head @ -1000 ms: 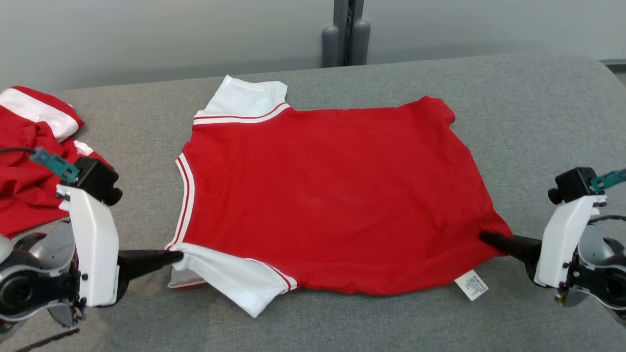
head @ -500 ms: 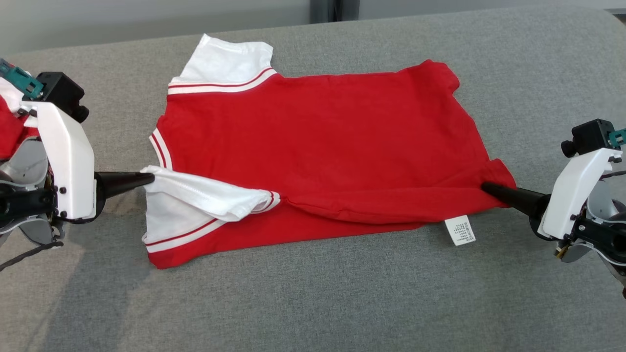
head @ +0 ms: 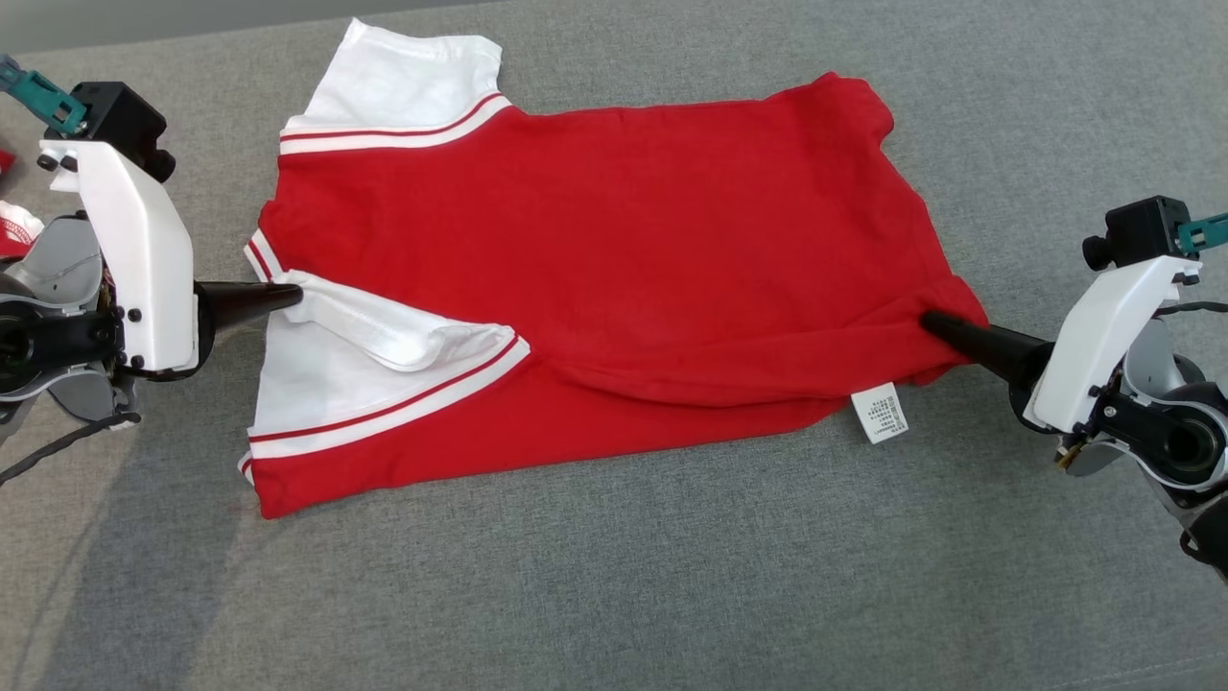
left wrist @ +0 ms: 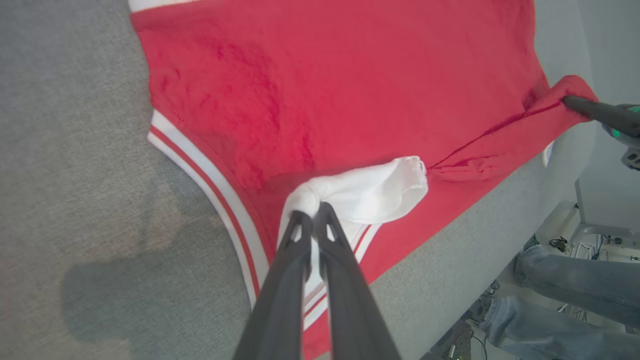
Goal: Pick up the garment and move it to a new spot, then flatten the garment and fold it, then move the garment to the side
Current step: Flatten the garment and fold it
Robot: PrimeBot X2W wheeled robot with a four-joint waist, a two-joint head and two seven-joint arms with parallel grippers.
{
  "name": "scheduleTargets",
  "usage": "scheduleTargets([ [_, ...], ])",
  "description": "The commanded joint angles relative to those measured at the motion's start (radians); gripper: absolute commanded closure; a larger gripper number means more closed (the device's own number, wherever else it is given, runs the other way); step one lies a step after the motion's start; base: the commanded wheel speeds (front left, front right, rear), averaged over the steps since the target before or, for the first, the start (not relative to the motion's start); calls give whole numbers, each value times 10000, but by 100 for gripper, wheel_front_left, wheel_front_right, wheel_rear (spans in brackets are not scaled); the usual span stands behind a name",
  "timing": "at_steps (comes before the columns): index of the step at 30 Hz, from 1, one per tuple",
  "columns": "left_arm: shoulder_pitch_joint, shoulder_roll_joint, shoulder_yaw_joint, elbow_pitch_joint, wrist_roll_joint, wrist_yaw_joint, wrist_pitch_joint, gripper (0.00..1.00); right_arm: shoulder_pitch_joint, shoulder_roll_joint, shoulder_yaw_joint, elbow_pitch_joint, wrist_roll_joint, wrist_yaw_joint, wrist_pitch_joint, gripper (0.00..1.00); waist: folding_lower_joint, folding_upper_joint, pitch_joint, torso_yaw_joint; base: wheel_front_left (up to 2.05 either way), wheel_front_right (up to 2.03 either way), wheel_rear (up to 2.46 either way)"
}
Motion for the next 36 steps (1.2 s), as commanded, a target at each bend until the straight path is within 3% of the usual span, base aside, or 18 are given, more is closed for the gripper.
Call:
scheduleTargets([
  [1, -73, 26, 2, 87, 91, -48, -7, 100, -79, 18, -49, 50, -62, 3, -87, 100, 0, 0, 6, -9, 0, 0, 0],
  [3, -104, -77, -2, 269, 97, -111, -48, 100, -100, 138, -168, 99, -171, 3, -136, 100, 0, 0, -6, -19, 0, 0, 0],
  [4, -115, -129, 3, 335, 121, -141, -92, 100, -92, 178, -229, 140, -216, 3, -184, 93, 0, 0, -19, -20, 0, 0, 0],
  [5, -122, -184, 15, 426, 144, -135, -146, 98, -77, 210, -263, 187, -264, 3, -197, 80, 0, 0, -35, -17, 0, 0, 0],
  [6, -123, -222, 30, 530, 180, -155, -227, 75, -60, 246, -322, 252, -308, 3, -240, 56, 0, 0, -59, -13, 0, 0, 0],
  [7, -113, -247, 29, 630, 201, -175, -286, 44, -39, 297, -402, 314, -357, 3, -298, 5, 0, 0, -90, -8, 0, 0, 0],
  [8, -99, -278, 23, 725, 238, -202, -340, 0, -12, 362, -477, 357, -387, 3, -332, 0, 0, 0, -116, -3, 0, 0, 0],
  [19, 575, -447, 89, 1118, 423, -580, -1378, 0, 796, 457, -1483, 386, -723, 3, -1374, 0, 0, 0, -1113, 243, 0, 0, 0],
  [27, 2022, -48, 340, 183, 878, -696, -3818, 0, 2102, 410, -2064, -108, -1381, 3, -2947, 0, 0, 0, -1998, 409, 0, 0, 0],
  [34, 3654, 107, 861, -866, 1407, 282, -7047, 0, 3295, 789, -2563, -525, -2283, 3, -4818, 0, 0, 0, -2342, 533, 0, 0, 0],
  [36, 3892, 143, 988, -1022, 1458, 490, -7501, 0, 3462, 869, -2583, -600, -2380, 3, -4995, 0, 0, 0, -2350, 550, 0, 0, 0],
])
